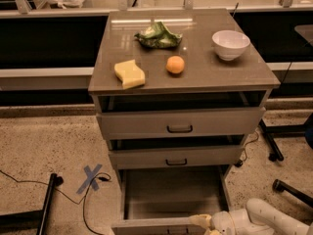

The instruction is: Close bottom drawer

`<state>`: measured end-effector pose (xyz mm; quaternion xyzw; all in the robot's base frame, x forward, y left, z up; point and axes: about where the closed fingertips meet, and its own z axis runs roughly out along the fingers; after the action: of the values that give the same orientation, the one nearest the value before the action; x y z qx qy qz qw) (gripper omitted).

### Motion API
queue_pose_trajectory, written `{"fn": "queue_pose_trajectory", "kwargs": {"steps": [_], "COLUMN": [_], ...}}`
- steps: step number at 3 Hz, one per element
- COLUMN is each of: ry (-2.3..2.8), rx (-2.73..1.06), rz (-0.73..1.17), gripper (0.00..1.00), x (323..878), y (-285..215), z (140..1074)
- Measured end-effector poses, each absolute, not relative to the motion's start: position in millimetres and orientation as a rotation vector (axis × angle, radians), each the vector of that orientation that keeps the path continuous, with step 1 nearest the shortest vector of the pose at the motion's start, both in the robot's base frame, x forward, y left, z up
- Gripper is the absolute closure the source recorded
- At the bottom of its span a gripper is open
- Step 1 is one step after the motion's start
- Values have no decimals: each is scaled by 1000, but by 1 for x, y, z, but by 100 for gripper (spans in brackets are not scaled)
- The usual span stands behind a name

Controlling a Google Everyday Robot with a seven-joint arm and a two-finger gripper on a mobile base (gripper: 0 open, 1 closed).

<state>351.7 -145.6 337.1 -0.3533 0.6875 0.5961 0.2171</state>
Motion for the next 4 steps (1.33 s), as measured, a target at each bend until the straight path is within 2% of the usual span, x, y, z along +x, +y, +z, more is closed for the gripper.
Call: {"fn": "queue_pose_trajectory", "kwargs": {"steps": [3, 4], "ry": [1799, 1797], "rx": [-1028, -1021], "rz": [1495, 1294], "gripper": [86, 100], "x": [362, 378], "y": [-147, -161], "z": [323, 300]}}
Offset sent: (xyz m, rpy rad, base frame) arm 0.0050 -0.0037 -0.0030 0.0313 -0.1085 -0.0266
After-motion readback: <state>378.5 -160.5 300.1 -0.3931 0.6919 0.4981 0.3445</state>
